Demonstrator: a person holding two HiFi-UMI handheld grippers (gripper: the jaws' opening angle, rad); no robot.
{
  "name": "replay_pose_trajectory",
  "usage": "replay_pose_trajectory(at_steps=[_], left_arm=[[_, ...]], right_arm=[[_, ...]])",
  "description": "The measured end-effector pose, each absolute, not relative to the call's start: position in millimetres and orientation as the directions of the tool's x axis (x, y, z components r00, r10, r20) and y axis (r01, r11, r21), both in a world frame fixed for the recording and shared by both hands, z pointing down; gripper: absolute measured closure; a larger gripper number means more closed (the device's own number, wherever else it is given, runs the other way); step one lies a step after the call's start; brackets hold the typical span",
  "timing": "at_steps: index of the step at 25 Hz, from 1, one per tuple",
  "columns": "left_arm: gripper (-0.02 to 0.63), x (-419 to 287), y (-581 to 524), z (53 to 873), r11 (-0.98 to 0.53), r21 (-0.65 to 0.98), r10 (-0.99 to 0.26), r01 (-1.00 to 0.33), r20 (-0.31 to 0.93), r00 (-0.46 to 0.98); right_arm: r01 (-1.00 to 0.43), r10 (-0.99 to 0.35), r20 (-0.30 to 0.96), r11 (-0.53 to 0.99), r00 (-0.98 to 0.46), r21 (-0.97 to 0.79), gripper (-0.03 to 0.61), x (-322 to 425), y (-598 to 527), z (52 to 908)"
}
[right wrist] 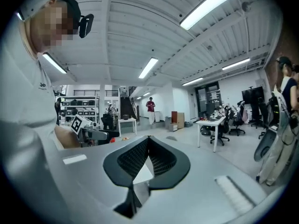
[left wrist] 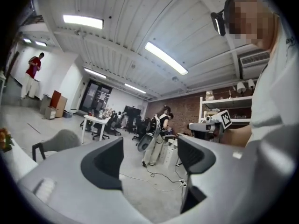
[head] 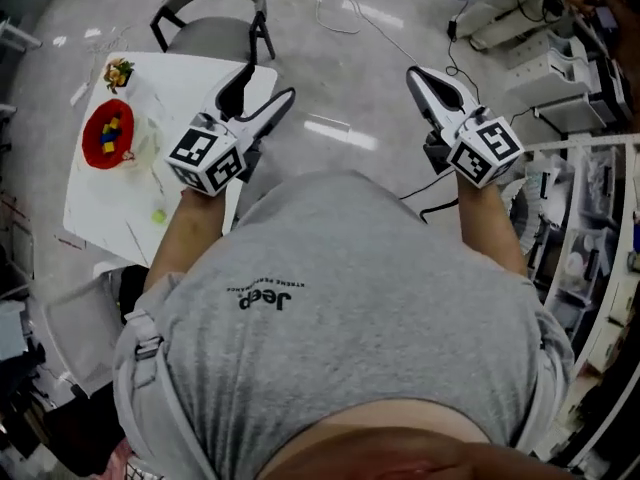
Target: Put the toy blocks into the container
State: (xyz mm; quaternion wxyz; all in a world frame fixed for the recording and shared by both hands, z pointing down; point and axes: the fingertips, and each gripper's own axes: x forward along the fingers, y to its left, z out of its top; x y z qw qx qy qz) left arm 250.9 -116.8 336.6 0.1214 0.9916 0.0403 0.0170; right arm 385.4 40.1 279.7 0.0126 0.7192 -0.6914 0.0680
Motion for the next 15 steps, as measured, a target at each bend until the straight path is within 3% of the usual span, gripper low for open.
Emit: replay_pose_trajectory(at_steps=[6,15], left_arm=[[0.224,167,-175,364,-0.944,0.285,-0.165,-0.169,0.036,0.986],[0.224,8,-244,439,-0.799,0.312,-0.496,-0.514,0.142,0.857]], right_arm=[[-0.982,-0.970,0.153,0.181,-0.186,-0.047,0.575,338,-59,289],[-0.873,-0.845,0.225,0.484,-0.485,-0.060,0.575,212,-201,336]])
